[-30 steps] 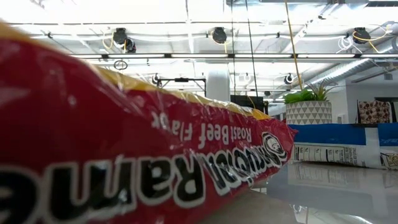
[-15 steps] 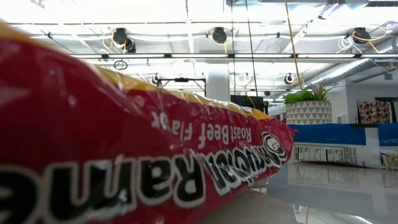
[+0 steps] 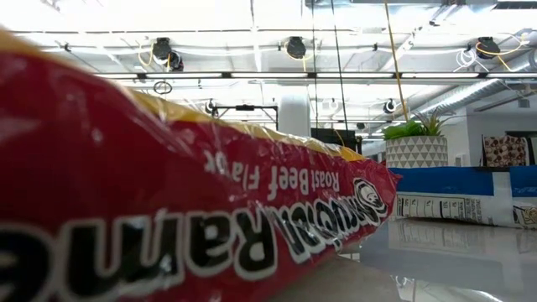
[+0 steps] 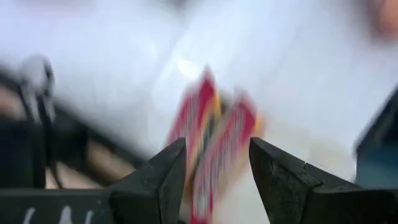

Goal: Sort Maruchan noodles
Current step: Put the red noodle pack into the white bin

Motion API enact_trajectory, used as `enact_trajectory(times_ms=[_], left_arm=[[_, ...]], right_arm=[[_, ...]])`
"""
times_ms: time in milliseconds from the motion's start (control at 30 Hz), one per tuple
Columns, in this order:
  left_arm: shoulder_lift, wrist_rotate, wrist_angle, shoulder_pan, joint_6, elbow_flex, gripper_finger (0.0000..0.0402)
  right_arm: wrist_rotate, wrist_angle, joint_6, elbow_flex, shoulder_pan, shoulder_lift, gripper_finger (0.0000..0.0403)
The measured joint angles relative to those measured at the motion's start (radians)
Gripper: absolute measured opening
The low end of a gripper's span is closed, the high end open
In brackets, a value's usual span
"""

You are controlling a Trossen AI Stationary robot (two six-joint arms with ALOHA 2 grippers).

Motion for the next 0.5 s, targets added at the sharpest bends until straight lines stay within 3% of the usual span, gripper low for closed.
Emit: enact_trajectory(times_ms=[133,233,333,500], left_arm=[[0.0,-0.312,0.001,0.032,0.083,-0.012,0.0182],[0.0,-0.475,0.023,0.06,0.133,-0.027,0.0182],[0.0,-0.546,0.071,0.085,0.196,-0.055,0.0182],[0.0,-0.56,0.149,0.138,0.328,-0.094,0.0182]], right_arm=[[-0.001,0.023,-0.008,0.0,-0.005,0.036,0.0073],[-0.001,0.023,-0.014,0.0,-0.021,0.064,0.0073],[-0.002,0.025,-0.018,0.0,-0.044,0.089,0.0073],[-0.03,0.055,-0.006,-0.001,-0.097,0.098,0.0073]])
